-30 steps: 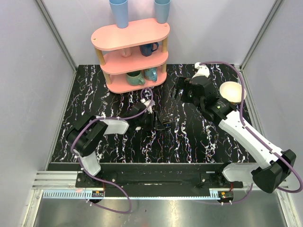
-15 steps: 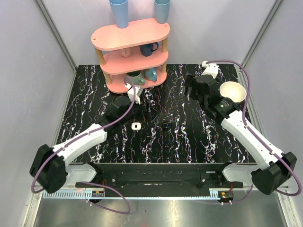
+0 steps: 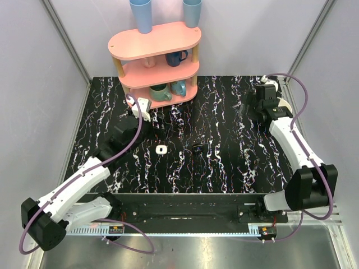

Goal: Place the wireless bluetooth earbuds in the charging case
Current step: Reset both arms

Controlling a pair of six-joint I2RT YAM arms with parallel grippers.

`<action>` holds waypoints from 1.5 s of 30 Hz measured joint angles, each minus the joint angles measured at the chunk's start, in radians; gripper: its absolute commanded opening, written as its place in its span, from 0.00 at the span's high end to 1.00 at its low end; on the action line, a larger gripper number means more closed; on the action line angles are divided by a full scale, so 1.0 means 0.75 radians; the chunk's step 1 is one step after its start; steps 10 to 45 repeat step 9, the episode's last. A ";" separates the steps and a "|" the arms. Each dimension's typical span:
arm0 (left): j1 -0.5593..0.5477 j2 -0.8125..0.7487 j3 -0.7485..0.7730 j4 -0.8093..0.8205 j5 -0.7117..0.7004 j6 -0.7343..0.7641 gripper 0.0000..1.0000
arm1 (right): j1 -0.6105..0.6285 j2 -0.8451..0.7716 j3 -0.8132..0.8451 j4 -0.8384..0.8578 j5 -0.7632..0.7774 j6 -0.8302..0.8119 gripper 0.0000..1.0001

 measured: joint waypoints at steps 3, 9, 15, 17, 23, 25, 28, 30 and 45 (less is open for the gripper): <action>0.000 -0.014 0.000 -0.019 -0.053 -0.001 0.01 | 0.002 0.026 -0.014 -0.008 -0.126 0.004 0.00; -0.001 -0.044 -0.001 -0.044 -0.164 -0.002 0.01 | 0.010 0.011 -0.059 0.043 -0.290 -0.003 0.00; -0.001 -0.044 -0.001 -0.044 -0.164 -0.002 0.01 | 0.010 0.011 -0.059 0.043 -0.290 -0.003 0.00; -0.001 -0.044 -0.001 -0.044 -0.164 -0.002 0.01 | 0.010 0.011 -0.059 0.043 -0.290 -0.003 0.00; -0.001 -0.044 -0.001 -0.044 -0.164 -0.002 0.01 | 0.010 0.011 -0.059 0.043 -0.290 -0.003 0.00; -0.001 -0.044 -0.001 -0.044 -0.164 -0.002 0.01 | 0.010 0.011 -0.059 0.043 -0.290 -0.003 0.00; -0.001 -0.044 -0.001 -0.044 -0.164 -0.002 0.01 | 0.010 0.011 -0.059 0.043 -0.290 -0.003 0.00; -0.001 -0.044 -0.001 -0.044 -0.164 -0.002 0.01 | 0.010 0.011 -0.059 0.043 -0.290 -0.003 0.00; -0.001 -0.044 -0.001 -0.044 -0.164 -0.002 0.01 | 0.010 0.011 -0.059 0.043 -0.290 -0.003 0.00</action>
